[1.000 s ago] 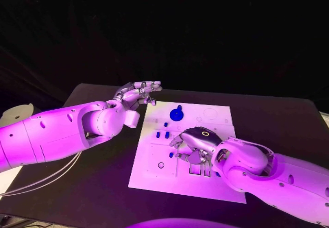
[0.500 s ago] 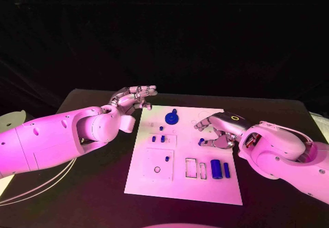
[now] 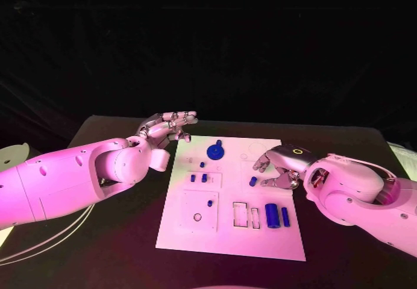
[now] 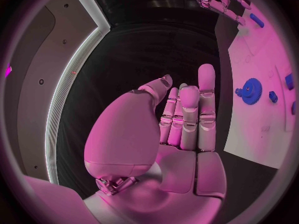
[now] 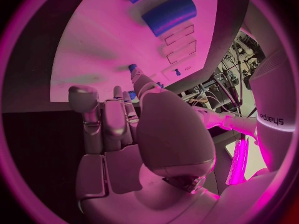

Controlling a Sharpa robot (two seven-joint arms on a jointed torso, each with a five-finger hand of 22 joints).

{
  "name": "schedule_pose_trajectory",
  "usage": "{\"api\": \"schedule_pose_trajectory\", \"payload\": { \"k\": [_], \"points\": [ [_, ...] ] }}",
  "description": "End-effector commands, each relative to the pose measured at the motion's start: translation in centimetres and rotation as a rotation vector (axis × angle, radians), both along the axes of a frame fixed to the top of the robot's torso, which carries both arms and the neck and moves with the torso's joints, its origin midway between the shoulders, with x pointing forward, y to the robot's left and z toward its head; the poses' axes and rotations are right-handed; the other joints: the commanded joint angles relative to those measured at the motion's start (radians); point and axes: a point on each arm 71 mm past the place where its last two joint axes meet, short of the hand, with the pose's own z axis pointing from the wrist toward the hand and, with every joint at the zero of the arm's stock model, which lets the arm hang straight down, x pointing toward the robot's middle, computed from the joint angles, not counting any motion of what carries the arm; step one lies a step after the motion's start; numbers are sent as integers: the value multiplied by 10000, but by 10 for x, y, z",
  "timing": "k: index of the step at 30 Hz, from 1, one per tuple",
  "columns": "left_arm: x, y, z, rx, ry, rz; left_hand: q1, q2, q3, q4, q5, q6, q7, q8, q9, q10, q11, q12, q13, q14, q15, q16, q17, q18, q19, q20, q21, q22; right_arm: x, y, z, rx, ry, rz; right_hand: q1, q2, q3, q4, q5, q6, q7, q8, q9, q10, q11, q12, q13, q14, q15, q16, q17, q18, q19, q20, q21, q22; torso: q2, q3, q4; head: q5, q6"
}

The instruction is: Assemble the parts on the task board

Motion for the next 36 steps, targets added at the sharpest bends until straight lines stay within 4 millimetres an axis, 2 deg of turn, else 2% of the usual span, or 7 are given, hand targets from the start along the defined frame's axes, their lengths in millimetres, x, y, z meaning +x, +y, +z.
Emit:
{"api": "schedule_pose_trajectory", "payload": {
  "k": [1,5,12,20,27,36],
  "points": [
    [0,-3,1,-68,-102,-235,-6,68,15,-49,61,-31,46,-7,-9,-72,-28,38,-16,-78,25,64,-16,105,-21,-29,-57,-8,-1,5,-4,-432,78,216,72,148,50,91,-46,205,2,49,15,236,-9,86,0,339,87,-39,-25,46,93,70,25,60,10,2,14,-3,2],
    [-1,-3,1,-60,-77,-246,-13,73,15,-48,59,-25,45,-2,-7,-68,-29,50,-14,-79,26,70,-15,105,-21,-28,-60,-10,-2,10,-7,-386,183,403,109,249,167,160,-42,432,9,72,16,478,-6,130,-19,344,132,-25,-28,41,131,118,55,103,12,-1,12,12,3],
    [-1,-4,0,-67,-45,-296,-17,76,15,-47,59,-22,45,0,-6,-66,-30,58,-13,-79,26,73,-14,105,-20,-27,-62,-10,-3,16,-10,-352,336,593,137,297,291,229,-42,629,3,72,12,668,-17,122,-32,352,131,7,-14,44,160,135,80,139,8,-8,5,19,-22],
    [-1,-4,0,-66,-27,-317,-17,76,15,-47,59,-22,45,0,-6,-66,-30,58,-13,-79,26,73,-14,105,-20,-27,-62,-10,-1,20,-13,-371,433,674,183,370,486,314,-40,946,-20,103,29,970,-67,111,-31,384,84,138,100,29,231,111,190,288,12,5,-2,26,-42],
    [-1,-4,0,-64,-12,-329,-17,76,15,-47,59,-22,45,0,-6,-66,-30,58,-13,-79,26,73,-14,105,-20,-27,-62,-10,3,20,-15,-394,200,438,444,707,999,303,-62,1317,-12,151,70,1409,-108,91,-20,423,14,365,321,-17,354,33,408,569,6,-1,14,13,-52],
    [-1,-3,0,-57,1,-325,-17,76,15,-47,59,-22,45,0,-6,-66,-30,58,-13,-79,26,73,-14,105,-20,-27,-62,-10,4,22,-12,-42,-242,496,592,810,1374,158,-60,1688,-18,282,160,1916,-152,121,9,450,-9,598,551,-68,467,-4,637,866,2,0,6,30,-57]
  ]
}}
